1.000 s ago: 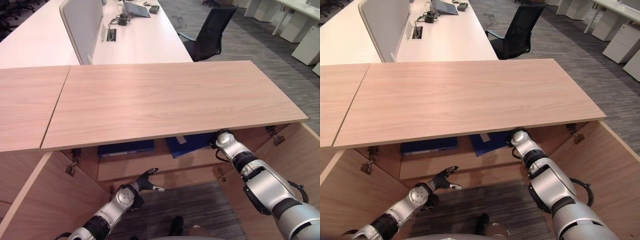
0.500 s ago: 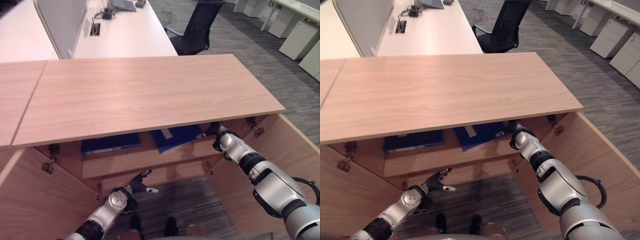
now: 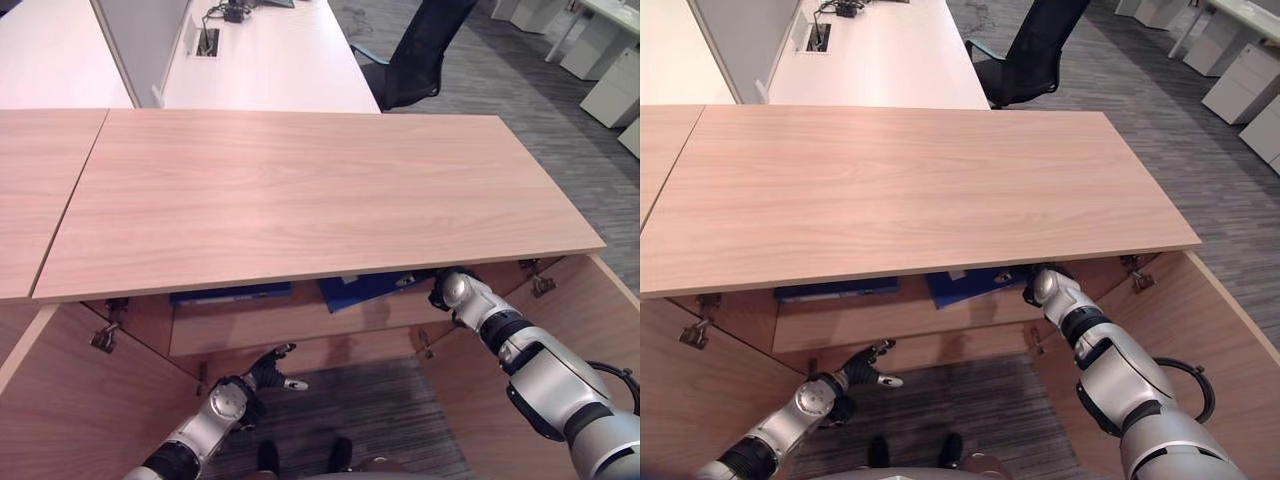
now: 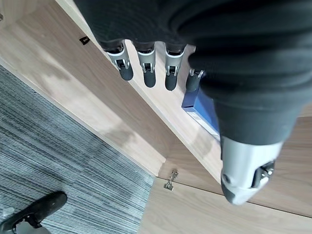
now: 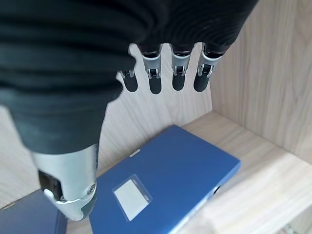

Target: Put the empty folder in the office cabinet

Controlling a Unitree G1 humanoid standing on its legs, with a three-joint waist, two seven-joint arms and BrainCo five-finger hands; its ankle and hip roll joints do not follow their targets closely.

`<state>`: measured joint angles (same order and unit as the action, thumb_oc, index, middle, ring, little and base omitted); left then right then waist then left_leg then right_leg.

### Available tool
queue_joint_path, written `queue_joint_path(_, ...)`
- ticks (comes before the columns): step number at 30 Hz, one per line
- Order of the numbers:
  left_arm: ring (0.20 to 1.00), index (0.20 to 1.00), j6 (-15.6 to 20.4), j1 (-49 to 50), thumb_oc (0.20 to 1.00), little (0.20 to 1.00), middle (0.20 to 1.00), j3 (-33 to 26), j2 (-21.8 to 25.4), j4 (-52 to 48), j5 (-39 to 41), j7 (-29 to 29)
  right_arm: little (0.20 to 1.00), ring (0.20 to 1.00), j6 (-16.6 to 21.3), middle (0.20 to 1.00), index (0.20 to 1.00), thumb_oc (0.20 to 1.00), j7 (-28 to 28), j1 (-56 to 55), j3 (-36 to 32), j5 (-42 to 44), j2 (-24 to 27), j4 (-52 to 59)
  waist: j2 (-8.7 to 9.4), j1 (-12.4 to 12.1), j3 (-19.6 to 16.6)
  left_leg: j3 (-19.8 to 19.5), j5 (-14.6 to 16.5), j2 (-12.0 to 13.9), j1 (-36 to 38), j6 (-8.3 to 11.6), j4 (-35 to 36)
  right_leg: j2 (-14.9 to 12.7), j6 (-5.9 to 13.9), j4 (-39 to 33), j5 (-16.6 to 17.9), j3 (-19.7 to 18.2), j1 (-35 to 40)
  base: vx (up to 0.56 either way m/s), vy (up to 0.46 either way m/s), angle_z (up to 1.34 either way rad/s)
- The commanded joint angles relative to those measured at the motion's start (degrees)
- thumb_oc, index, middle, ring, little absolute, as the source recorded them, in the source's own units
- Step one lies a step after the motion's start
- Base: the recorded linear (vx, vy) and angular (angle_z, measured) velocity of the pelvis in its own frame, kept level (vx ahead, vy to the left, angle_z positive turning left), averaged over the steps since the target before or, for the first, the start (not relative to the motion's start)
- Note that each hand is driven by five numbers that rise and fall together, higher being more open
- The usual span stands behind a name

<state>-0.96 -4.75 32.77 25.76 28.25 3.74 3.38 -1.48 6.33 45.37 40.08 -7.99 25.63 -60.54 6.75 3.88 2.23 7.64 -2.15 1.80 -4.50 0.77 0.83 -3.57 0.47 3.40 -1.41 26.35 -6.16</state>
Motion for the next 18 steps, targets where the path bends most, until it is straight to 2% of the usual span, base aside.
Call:
queue_joint_path(1, 1.000, 1.000, 2.4, -0.8, 1.000, 1.000, 1.000, -0.7, 1.4, -1.6, -1.0, -0.2, 1.000, 1.000, 1.1, 1.000, 1.000, 1.000, 0.9, 5.3, 0.4, -1.3, -0.6, -1.7, 4.22, -0.6, 0.8, 1.6, 4.0, -1.1, 0.7, 0.92, 0.3, -1.5, 5.69, -6.6, 6.8, -3.6, 2.8, 0.00, 0.000, 0.00)
queue_joint_path(12, 1.000, 1.000, 2.2, -0.3, 1.000, 1.000, 1.000, -3.3, 2.9, -1.8, 0.1, -1.0, 1.000, 1.000, 0.3, 1.000, 1.000, 1.000, -0.3, 1.3, -0.8, -2.0, 2.5, -1.4, 5.75, -0.5, 2.2, 1.3, 4.0, -0.3, -0.9, 1.05, -0.4, -1.0, 5.73, -6.4, 7.0, -3.1, 1.2, 0.00, -0.042, -0.01)
queue_joint_path(16, 1.000, 1.000, 2.1, 1.1, 1.000, 1.000, 1.000, -4.5, 2.9, -2.4, 0.4, -0.5, 1.000, 1.000, 0.3, 1.000, 1.000, 1.000, -0.9, 0.3, -1.8, -2.7, 3.2, -0.3, 5.85, -0.7, 2.5, 0.6, 7.2, -0.7, -1.4, 0.25, -5.5, -1.3, 5.40, -5.8, 6.3, -3.4, 1.7, 0.00, 0.016, 0.00)
queue_joint_path(18, 1.000, 1.000, 1.9, 1.9, 1.000, 1.000, 1.000, -4.9, 2.2, -2.7, 0.8, 0.1, 1.000, 1.000, 0.2, 1.000, 1.000, 1.000, -1.2, -0.6, -2.0, -3.3, 3.9, 1.1, 4.04, -0.9, 2.6, -0.3, 11.1, -2.0, -3.0, 0.10, -12.6, -1.4, 4.81, -4.9, 5.1, -4.0, 2.2, -0.08, 0.149, -0.04)
